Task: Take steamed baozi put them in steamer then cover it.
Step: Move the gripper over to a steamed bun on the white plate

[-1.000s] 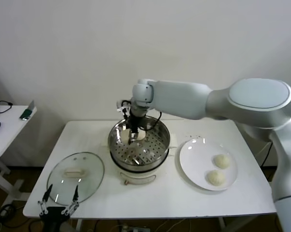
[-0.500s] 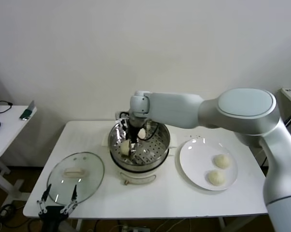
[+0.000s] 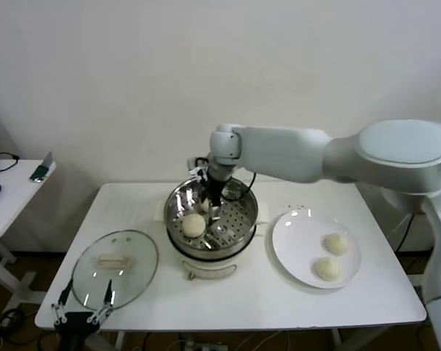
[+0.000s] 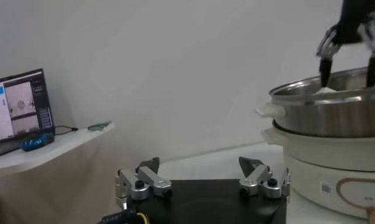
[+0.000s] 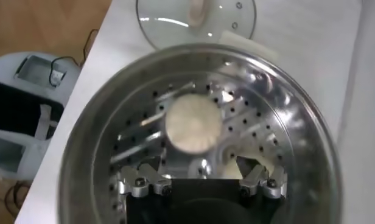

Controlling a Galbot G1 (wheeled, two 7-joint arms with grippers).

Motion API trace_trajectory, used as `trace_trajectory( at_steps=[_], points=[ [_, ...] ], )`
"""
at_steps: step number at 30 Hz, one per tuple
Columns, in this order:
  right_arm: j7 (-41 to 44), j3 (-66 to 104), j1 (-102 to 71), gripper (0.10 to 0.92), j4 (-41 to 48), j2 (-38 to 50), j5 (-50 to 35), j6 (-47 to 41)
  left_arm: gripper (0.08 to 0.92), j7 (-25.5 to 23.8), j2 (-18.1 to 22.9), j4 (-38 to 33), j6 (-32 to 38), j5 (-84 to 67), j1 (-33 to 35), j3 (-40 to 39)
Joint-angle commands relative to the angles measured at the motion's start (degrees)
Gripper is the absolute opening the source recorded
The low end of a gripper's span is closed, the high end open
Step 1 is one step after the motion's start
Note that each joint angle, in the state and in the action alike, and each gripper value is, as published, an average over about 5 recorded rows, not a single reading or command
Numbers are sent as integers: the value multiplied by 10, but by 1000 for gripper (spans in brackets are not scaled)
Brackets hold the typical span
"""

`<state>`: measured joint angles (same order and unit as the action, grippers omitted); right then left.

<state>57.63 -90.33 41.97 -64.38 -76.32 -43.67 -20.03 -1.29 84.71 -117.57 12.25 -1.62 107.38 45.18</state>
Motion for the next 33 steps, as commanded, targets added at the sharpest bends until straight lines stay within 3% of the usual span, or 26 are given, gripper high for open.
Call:
trace_trajectory(
  at_steps=[1,8,16,22,33],
  points=[
    [20,-20,82,823,-141,196,38,17,823,-1,2,3,-1,-3,-2,2],
    [20,4,26,823,-220,344,144,10,823,-1,0,2,-8,-4,2,1],
    [23,50,-108,823,-205,434,277,22,823,-1,6,6,-8,2,2,0],
    [29,129,-224,823,-150,455,352,36,823,0,12,15,-12,14,-3,-1],
    [28,193,-323,823,-103,419,380,41,823,1,20,23,-16,33,-8,-5]
  ],
)
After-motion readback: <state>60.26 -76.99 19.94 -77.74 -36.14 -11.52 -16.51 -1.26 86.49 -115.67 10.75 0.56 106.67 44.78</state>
